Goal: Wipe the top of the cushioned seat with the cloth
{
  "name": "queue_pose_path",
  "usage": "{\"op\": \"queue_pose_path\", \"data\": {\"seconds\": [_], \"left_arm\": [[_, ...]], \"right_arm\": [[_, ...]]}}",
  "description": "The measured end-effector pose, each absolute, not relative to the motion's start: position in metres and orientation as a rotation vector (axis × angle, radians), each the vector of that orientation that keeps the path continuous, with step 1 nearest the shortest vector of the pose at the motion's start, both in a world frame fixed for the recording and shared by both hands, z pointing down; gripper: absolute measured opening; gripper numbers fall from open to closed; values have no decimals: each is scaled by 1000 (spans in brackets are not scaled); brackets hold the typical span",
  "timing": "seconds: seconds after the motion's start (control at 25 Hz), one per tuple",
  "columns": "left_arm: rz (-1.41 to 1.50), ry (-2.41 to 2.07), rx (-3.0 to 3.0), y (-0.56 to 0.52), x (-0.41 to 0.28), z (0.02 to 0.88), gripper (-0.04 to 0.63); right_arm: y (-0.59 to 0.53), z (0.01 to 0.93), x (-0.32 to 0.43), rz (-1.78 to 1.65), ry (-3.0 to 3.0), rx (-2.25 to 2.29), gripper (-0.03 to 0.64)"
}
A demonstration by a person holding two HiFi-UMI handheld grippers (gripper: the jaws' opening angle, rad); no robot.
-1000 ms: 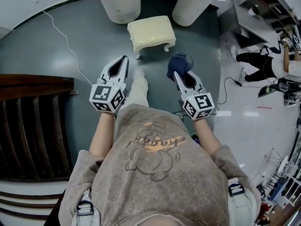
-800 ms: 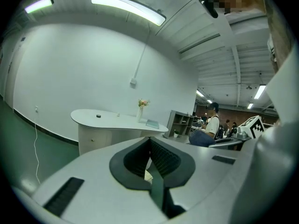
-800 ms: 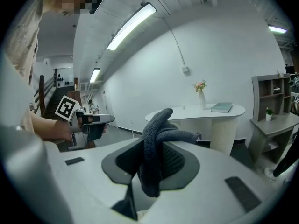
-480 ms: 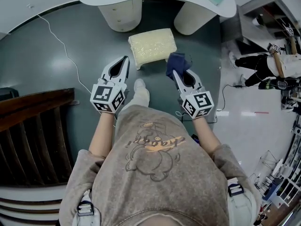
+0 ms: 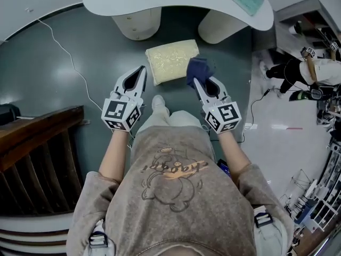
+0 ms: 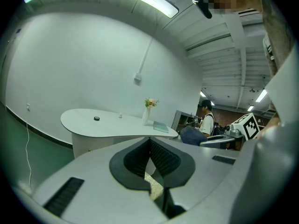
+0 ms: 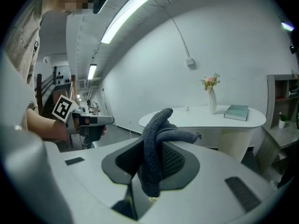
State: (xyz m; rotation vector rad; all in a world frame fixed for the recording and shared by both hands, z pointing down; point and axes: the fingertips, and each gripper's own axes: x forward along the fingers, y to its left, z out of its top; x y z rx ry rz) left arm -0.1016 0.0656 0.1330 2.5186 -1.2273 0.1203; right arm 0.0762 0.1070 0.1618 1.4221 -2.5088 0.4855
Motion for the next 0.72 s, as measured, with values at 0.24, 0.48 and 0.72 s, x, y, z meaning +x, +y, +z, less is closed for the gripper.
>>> {"op": "queue_pose_path", "data": {"seconds": [0.24, 0.48, 0.72], "left_arm": [[129, -1227, 2505, 39, -94, 139, 17], [118, -1274, 2470, 14, -94, 148, 17], [142, -1283, 2471, -8, -100, 178, 17]], "right_arm": [[84, 169, 82, 511, -2502, 1403, 100], [53, 187, 87, 539, -2510, 1358, 100], [13, 209, 68, 522, -2550, 1270, 100]]}}
